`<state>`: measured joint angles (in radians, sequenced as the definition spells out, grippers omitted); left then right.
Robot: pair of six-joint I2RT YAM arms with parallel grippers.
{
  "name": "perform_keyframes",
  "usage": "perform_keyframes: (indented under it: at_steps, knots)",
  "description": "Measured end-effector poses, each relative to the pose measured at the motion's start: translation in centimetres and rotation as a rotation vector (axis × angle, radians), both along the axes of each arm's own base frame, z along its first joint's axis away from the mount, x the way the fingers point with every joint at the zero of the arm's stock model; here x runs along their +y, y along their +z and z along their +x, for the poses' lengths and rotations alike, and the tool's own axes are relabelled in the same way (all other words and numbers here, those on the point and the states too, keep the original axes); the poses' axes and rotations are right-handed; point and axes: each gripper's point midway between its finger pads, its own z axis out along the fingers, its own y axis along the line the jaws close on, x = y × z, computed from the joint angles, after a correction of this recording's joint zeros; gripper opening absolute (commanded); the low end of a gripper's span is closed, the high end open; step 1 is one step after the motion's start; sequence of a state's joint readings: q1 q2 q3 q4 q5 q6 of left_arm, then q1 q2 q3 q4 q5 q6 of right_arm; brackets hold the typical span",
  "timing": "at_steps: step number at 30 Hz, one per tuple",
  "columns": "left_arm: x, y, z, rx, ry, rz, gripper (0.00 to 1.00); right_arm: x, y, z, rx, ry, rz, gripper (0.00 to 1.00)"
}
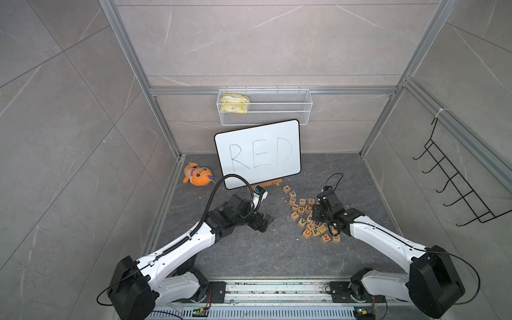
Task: Assemble the uppercase word "red" with letter blocks
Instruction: Pick up the letter block from the center of the board.
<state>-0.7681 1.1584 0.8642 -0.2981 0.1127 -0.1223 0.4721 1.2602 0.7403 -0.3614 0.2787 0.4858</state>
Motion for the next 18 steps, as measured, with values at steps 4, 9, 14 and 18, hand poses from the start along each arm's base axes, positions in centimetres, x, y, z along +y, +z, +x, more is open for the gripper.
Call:
perform_keyframes:
  at_steps: [4,9,14,18]
  knots:
    - [-0.1,-0.5,0.0,-0.025,-0.039,0.035,0.98,-0.4,0.4,0.1,-0.017,-0.013,-0.012,0.53]
    - [-0.1,-1.0,0.1,-0.028,-0.056,0.057,0.98,-0.5,0.4,0.1,-0.021,-0.019,-0.019,0.53]
    - [-0.2,-2.4,0.2,0.004,-0.057,0.086,0.98,-0.6,0.4,0.1,-0.023,-0.021,-0.022,0.51]
    - [-0.1,-3.0,0.2,0.021,-0.056,0.101,0.98,-0.6,0.3,0.1,-0.017,-0.025,-0.021,0.45]
